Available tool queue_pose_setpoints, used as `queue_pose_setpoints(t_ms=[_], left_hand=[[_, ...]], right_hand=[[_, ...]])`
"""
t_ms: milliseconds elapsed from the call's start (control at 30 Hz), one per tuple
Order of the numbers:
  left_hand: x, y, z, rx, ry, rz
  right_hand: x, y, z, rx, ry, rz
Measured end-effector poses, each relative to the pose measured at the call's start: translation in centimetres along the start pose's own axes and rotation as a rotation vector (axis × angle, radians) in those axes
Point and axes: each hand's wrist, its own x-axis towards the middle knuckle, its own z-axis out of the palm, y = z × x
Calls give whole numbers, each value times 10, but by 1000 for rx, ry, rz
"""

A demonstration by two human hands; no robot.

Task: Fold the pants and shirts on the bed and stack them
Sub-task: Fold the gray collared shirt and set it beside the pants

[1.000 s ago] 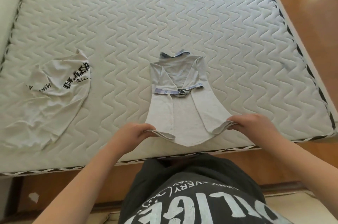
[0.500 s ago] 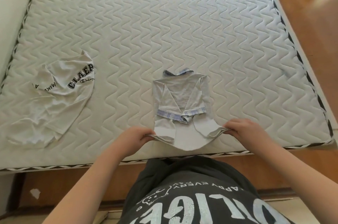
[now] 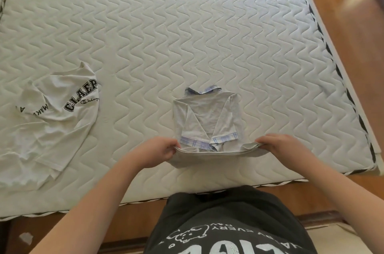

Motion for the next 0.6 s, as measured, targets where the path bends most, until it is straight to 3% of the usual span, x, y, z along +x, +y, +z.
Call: queue_pose_setpoints(t_ms=[200,367,600], left_hand=[[46,6,-30,51,-26,-33],[97,3,-57,28,-54,-99],[190,-23,-77,41,-59,-119]], right_hand=[[58,13,-16,51,-19,-58],[124,36,-21,177,-164,-77],[228,62,-7,160,-268,-104]])
